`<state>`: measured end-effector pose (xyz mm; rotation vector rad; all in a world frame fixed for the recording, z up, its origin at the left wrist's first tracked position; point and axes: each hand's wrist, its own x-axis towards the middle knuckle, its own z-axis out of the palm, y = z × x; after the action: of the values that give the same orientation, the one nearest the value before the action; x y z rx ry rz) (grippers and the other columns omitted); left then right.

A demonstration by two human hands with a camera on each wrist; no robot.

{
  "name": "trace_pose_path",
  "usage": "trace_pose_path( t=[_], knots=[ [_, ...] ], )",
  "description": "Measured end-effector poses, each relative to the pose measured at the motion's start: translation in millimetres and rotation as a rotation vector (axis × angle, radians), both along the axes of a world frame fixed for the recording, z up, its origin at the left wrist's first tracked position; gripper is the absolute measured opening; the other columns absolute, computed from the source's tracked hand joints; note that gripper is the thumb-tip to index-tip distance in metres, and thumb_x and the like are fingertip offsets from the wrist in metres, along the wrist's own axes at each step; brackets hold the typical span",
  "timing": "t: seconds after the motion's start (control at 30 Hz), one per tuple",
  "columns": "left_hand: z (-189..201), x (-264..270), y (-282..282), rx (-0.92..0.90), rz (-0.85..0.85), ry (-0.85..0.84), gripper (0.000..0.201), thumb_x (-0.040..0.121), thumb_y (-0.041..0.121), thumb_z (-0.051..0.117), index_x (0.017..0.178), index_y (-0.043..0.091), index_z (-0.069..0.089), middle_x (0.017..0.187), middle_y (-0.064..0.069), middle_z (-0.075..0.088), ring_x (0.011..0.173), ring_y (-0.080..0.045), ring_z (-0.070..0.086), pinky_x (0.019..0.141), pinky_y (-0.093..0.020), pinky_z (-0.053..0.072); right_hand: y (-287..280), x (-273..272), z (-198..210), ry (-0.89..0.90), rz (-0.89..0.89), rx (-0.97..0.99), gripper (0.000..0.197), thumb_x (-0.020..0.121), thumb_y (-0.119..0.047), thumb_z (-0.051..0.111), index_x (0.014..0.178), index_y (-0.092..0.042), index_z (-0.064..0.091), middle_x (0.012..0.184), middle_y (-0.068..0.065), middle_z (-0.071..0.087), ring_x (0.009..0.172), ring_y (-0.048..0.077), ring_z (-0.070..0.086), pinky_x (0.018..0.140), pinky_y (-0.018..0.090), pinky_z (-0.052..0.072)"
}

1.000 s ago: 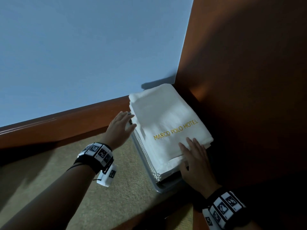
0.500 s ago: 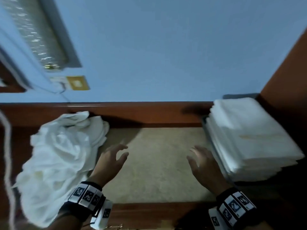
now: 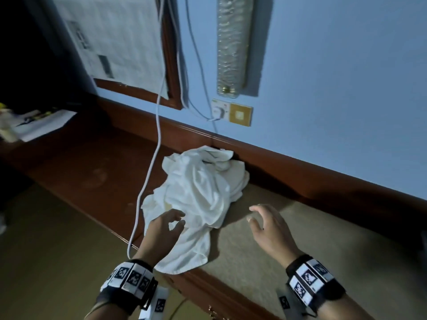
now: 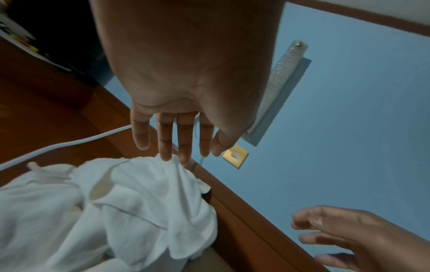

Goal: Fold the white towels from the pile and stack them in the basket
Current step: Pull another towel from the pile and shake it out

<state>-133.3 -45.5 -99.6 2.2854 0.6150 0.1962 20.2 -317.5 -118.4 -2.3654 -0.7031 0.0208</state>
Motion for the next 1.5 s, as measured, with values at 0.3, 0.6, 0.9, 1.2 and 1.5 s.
trace_pose_path(
  t=[0.3,0.6,0.9,1.2,1.5],
  knots=[
    [-33,47,53,-0.051,0.070,0.083,0.015,0.099,0.026,0.066,0.113,0.032,0.068,0.104,0.015,0.071,0.106,-0.006,0.065,0.087,-0.024,0.045,144,88,-77,0.457,-0.097,-0.140,0.057,0.100,-0.051,0.055,0.125,0.000,0.057,0.124,0.019,0.065,0.115,0.038,0.064,0.087,0.035,0.050],
    [-24,72,75,-0.094,0.055,0.104,0.016,0.099,0.028,0.065,0.113,0.034,0.067,0.103,0.016,0.070,0.109,-0.009,0.064,0.088,-0.025,0.044,129,120,-27,0.370,-0.294,0.167,0.025,0.108,-0.030,0.042,0.100,-0.013,0.058,0.098,0.008,0.066,0.093,0.032,0.062,0.077,0.040,0.045],
    [83,144,54,0.062,-0.305,-0.172,0.081,0.081,0.044,0.084,0.149,0.029,0.043,0.146,0.003,0.050,0.135,-0.015,0.046,0.113,-0.038,0.041,91,86,148,0.122,0.025,0.462,0.023,0.108,-0.024,0.052,0.091,-0.021,0.067,0.080,-0.017,0.064,0.077,0.001,0.056,0.073,0.019,0.041],
    [172,161,-33,-0.204,-0.896,-0.032,0.043,0.080,0.024,0.091,0.118,0.026,0.071,0.104,0.016,0.077,0.096,0.006,0.070,0.087,-0.020,0.055,24,-9,302,-0.150,0.117,0.523,0.024,0.104,-0.027,0.060,0.085,-0.015,0.070,0.073,-0.008,0.054,0.073,0.008,0.047,0.067,0.032,0.036],
    [211,133,-116,-0.288,-0.811,-0.297,0.037,0.083,0.053,0.076,0.114,0.033,0.074,0.111,0.010,0.078,0.105,-0.016,0.073,0.099,-0.051,0.056,-110,-48,319,-0.211,-0.323,0.555,0.050,0.096,-0.051,0.067,0.102,-0.002,0.065,0.085,-0.002,0.059,0.081,0.012,0.054,0.078,0.037,0.041]
  ],
)
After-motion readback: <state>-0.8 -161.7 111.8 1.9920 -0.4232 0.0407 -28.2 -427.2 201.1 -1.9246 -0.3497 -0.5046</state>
